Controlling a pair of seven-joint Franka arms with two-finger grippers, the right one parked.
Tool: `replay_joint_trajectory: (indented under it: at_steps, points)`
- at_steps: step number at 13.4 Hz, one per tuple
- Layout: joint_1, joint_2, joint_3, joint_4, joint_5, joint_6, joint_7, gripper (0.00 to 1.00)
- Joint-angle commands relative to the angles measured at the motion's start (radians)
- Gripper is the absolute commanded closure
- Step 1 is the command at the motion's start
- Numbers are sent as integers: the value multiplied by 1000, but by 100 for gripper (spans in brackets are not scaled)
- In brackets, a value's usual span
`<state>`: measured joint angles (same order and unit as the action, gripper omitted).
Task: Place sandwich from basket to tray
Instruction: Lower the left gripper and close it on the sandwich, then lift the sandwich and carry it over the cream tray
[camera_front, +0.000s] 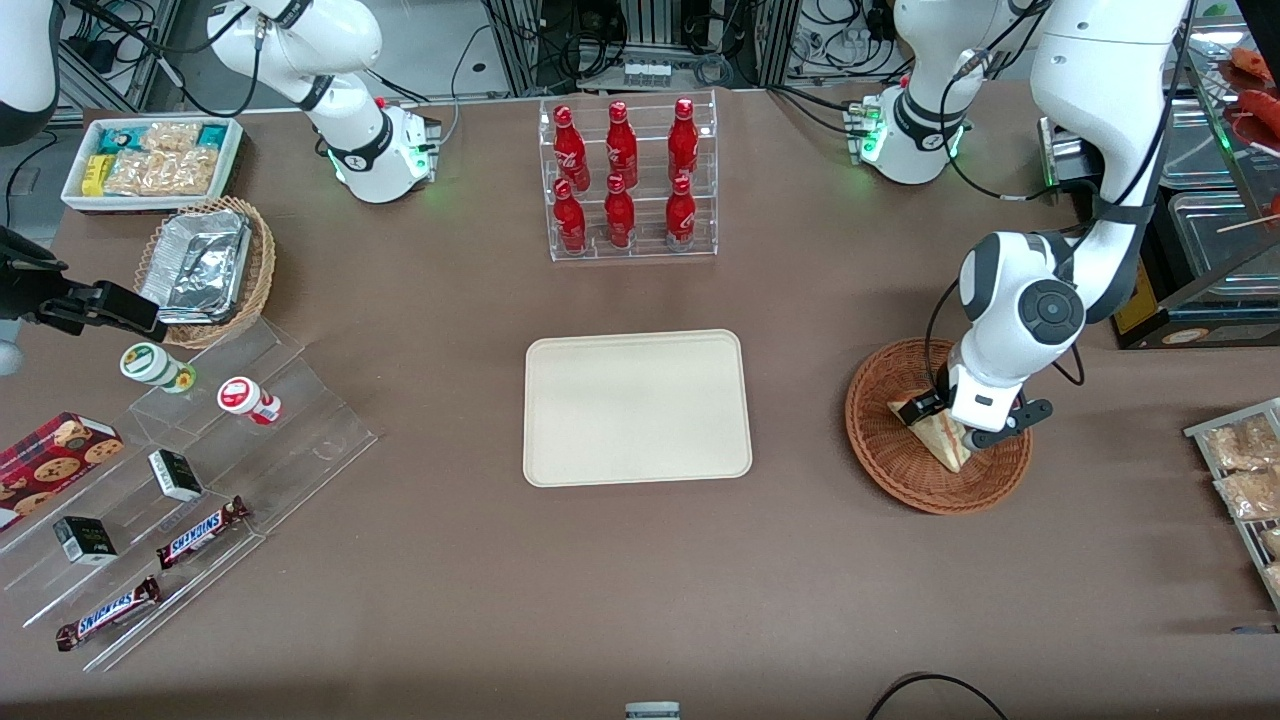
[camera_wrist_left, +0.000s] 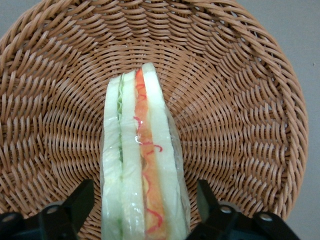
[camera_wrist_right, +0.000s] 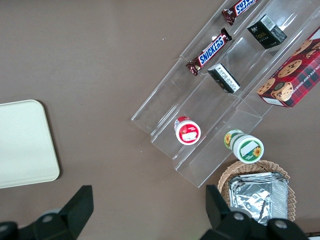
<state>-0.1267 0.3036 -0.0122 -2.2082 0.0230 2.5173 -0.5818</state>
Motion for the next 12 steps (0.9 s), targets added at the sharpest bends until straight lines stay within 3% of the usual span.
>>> replay_joint_trajectory:
  at_steps: [1, 4, 8, 12]
  points:
    - [-1, -23, 5, -2, 29, 6, -18, 100]
    - [-1, -72, 6, 31, 47, -81, -13, 100]
    - [-5, -93, -3, 230, 64, -363, -15, 100]
    - [-5, -63, -98, 390, 58, -457, -29, 100]
